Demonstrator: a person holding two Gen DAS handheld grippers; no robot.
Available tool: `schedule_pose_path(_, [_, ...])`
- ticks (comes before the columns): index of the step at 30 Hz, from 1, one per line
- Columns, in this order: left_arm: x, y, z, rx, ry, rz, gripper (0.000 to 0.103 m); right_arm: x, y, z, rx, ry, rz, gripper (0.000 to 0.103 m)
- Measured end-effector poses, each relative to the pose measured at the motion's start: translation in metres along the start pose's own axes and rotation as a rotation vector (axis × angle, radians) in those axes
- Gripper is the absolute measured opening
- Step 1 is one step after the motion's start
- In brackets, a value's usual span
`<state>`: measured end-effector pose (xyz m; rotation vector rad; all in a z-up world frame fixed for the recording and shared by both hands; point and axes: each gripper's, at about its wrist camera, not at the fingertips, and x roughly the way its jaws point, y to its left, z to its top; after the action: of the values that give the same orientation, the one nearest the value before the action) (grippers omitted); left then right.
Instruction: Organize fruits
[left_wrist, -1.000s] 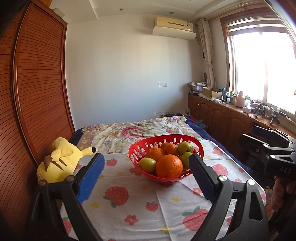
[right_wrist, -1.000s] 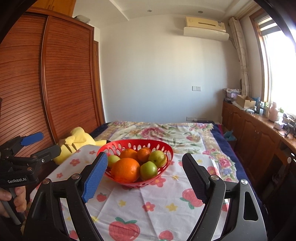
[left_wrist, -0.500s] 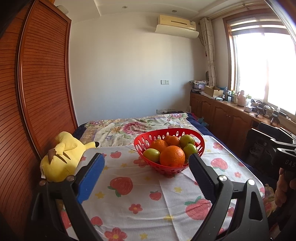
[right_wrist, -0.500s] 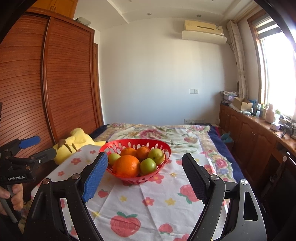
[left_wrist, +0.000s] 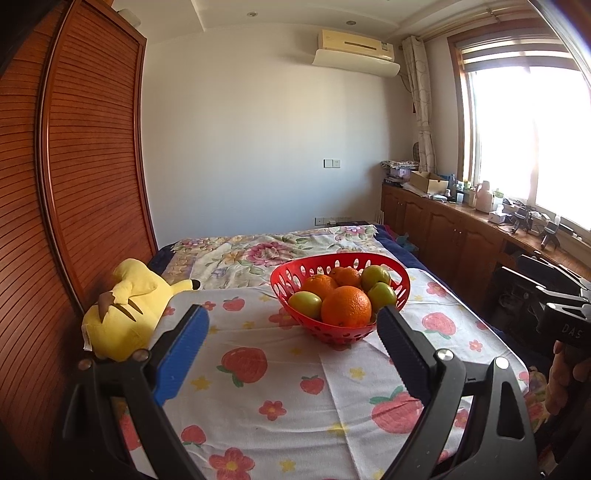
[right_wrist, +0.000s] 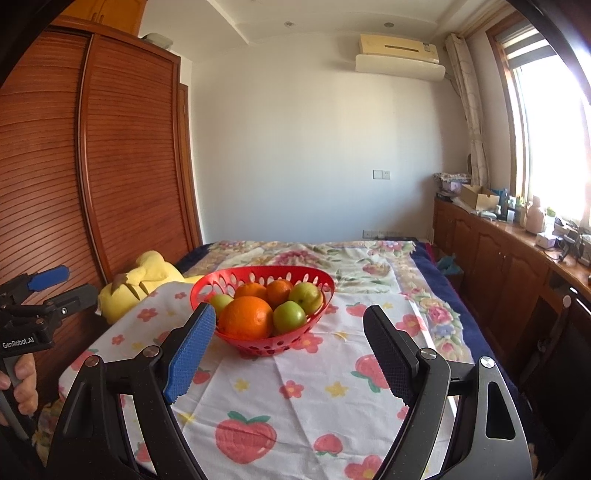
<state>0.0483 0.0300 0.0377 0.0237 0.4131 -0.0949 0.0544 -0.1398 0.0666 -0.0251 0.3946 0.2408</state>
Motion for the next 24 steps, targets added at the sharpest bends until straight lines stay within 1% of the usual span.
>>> schedule_pose_path(24, [-0.0036, -0.0027, -0.0005, 0.008, -0.008, 0.003, 0.093, 0.0007, -0.0028, -0.0015, 0.001, -0.003, -0.002, 0.084])
